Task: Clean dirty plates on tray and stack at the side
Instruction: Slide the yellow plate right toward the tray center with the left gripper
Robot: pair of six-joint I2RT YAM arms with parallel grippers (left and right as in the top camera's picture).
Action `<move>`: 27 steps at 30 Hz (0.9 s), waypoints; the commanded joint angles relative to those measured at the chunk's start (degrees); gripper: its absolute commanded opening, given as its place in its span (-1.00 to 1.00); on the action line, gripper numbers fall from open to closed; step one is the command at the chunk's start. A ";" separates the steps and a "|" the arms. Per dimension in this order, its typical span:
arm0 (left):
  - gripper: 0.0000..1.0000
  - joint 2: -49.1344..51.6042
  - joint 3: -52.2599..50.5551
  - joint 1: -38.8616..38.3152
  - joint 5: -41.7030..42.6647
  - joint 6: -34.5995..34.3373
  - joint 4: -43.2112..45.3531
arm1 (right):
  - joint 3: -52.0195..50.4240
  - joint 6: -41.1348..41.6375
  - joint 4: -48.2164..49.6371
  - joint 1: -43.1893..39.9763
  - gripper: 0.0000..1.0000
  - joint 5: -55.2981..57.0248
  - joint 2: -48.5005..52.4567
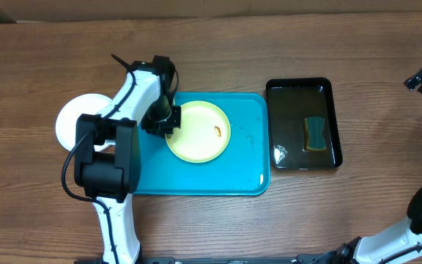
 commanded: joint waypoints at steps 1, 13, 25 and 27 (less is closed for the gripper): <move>-0.72 1.05 -1.16 -1.95 0.31 -1.07 -0.55 | 0.83 0.39 0.31 0.11 1.00 -0.46 -0.72; -0.78 1.05 -1.20 -2.84 0.00 -6.36 1.31 | 0.83 0.39 0.35 0.09 1.00 -0.46 -0.72; -0.91 1.05 -4.85 -2.91 0.20 -7.48 7.37 | 0.83 0.39 0.31 0.09 1.00 -0.46 -0.72; -0.92 1.05 -6.25 -2.89 0.17 -7.61 8.98 | 0.83 0.44 0.42 0.09 1.00 -0.50 -0.72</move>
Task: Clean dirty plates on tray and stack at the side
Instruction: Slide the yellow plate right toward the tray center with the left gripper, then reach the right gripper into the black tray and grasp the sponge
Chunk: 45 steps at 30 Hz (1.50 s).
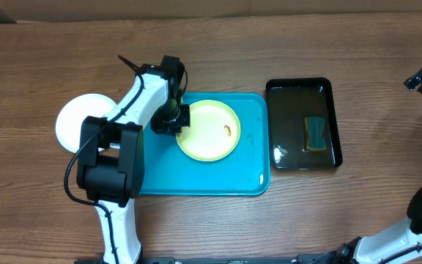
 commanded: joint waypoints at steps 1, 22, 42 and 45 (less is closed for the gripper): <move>-0.92 2.69 -4.07 -0.37 -2.25 -1.88 2.73 | 0.83 0.44 1.68 0.11 1.00 -0.52 -0.72; -0.92 2.67 -4.24 -0.35 0.76 -1.77 3.15 | 0.83 -3.43 -16.06 17.09 0.37 -2.69 -0.90; -0.91 2.67 -4.24 -0.33 0.76 -1.14 3.34 | -9.46 1.90 -13.64 38.62 0.25 21.46 -0.72; -0.90 2.67 -4.24 -0.33 0.76 -1.14 3.34 | -13.88 1.90 -9.01 38.64 0.26 21.11 -0.72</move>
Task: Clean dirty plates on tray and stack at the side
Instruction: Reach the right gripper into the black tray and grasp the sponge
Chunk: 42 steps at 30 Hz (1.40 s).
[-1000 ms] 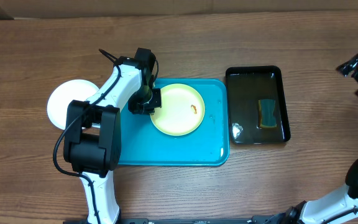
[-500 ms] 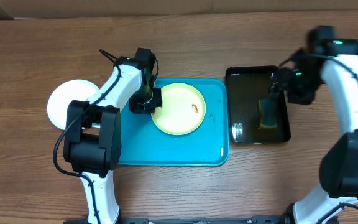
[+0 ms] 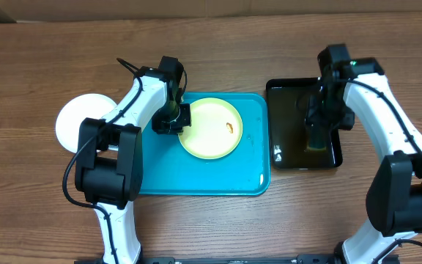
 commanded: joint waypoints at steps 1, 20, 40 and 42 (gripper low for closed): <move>-0.91 3.54 -2.69 -0.44 -1.27 -0.55 0.92 | -4.90 0.17 4.28 -0.11 0.25 0.35 -0.72; -0.90 3.54 -2.69 -0.44 -1.29 -0.09 1.09 | -21.84 -0.42 26.23 -0.09 -0.26 -3.19 -0.74; -0.89 3.54 -2.69 -0.44 -1.27 0.07 1.33 | -15.67 -0.13 26.62 -0.09 0.88 -1.46 -0.68; -0.89 3.54 -2.69 -0.44 -1.27 0.07 1.36 | -16.76 0.09 28.17 -0.09 0.72 -1.70 -0.68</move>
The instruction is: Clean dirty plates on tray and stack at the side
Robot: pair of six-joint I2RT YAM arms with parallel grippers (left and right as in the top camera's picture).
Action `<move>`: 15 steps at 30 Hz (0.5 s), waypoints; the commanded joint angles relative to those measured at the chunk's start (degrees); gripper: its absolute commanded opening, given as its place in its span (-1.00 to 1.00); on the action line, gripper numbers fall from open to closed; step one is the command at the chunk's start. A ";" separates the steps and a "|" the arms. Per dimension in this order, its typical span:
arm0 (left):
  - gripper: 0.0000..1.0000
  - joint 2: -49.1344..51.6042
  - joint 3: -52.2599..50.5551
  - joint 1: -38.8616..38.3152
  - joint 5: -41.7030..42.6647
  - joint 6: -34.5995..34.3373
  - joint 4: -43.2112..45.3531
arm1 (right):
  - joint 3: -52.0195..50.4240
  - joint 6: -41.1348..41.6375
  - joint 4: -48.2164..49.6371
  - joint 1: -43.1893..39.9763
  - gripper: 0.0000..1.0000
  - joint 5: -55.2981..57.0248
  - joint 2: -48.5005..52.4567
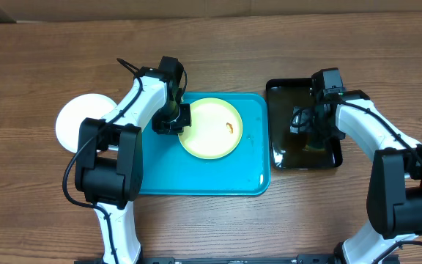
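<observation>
A pale yellow plate (pixel 209 136) lies on the blue tray (pixel 196 176), with a small orange-brown scrap (pixel 229 127) on its right side. My left gripper (pixel 174 121) is at the plate's left rim and looks shut on it. My right gripper (pixel 308 123) is low over the black basin (pixel 284 88) of water, right above the sponge. Only a tan edge of the sponge (pixel 314 147) shows, and the arm hides the right fingers. A clean white plate (pixel 72 121) lies on the table left of the tray.
The basin stands just right of the tray, almost touching it. The left arm's base and links (pixel 108 165) cover the tray's left part. Bare wooden tabletop (pixel 218 51) surrounds everything.
My right gripper has shifted a little left and turned over the basin, and it still covers the sponge. The left gripper and the yellow plate have not moved.
First my left gripper held the yellow plate's left rim, with the right arm parked at the far right. Then plate and gripper stood slightly further right on the tray. Later the right arm was over the basin above the sponge, where it still is.
</observation>
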 commanded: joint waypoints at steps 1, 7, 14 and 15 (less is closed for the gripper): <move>-0.89 3.54 -2.58 -0.44 -1.29 0.04 1.14 | -1.16 0.42 1.90 -0.22 0.61 -0.33 0.17; -0.89 3.54 -2.58 -0.44 -1.33 0.07 1.18 | -1.64 0.42 2.03 -0.22 -0.42 -5.68 0.17; -0.89 3.54 -2.58 -0.39 -1.46 0.04 1.18 | -1.62 0.44 0.63 -0.28 -0.27 -5.88 0.17; -0.89 3.54 -2.58 -0.39 -1.46 0.04 1.18 | -1.62 0.44 0.92 -0.28 -0.01 -5.88 0.17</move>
